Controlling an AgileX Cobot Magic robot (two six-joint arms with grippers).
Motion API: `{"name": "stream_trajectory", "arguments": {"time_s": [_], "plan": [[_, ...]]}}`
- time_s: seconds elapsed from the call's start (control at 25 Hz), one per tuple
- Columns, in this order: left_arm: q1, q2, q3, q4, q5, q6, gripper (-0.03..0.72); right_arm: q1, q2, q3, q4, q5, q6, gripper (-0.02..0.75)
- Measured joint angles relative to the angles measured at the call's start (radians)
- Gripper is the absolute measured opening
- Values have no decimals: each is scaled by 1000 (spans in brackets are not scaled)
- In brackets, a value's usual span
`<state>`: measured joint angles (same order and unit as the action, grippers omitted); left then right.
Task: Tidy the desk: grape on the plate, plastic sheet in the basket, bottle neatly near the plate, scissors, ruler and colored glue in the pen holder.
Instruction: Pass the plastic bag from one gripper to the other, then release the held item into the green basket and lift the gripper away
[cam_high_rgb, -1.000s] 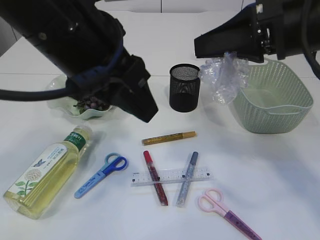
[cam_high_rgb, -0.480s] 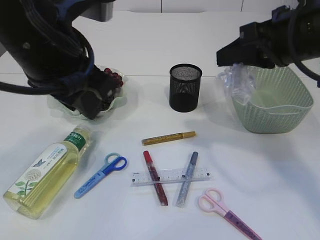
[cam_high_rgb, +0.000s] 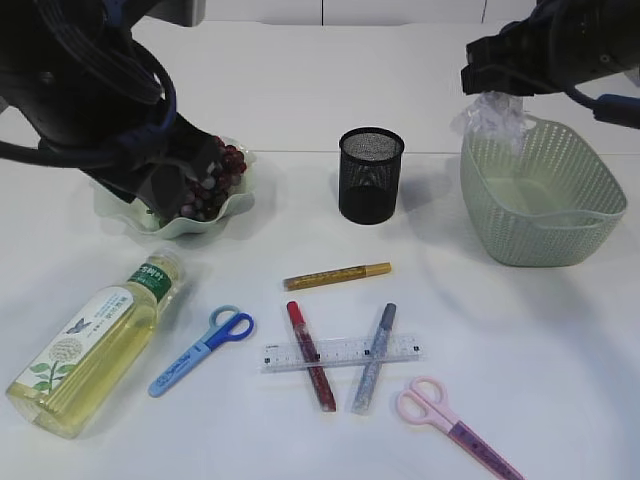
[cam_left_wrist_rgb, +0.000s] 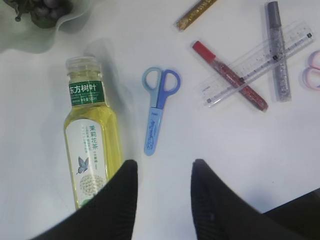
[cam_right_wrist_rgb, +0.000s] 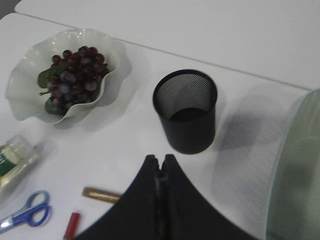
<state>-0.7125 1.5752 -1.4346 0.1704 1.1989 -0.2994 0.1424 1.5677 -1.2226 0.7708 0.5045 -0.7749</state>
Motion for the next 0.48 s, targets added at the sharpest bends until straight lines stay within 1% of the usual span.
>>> {"name": "stream_trajectory", "arguments": {"time_s": [0.08, 0.2, 0.48], "plan": [[0, 0, 0, 6, 0, -2, 268, 0, 22, -20, -34, -31, 13, 15], [0, 0, -2, 15, 0, -2, 268, -25, 58, -46, -58, -49, 33, 15], [0, 0, -2, 50, -2, -3, 268, -137, 160, -118, -84, -64, 70, 15]]}}
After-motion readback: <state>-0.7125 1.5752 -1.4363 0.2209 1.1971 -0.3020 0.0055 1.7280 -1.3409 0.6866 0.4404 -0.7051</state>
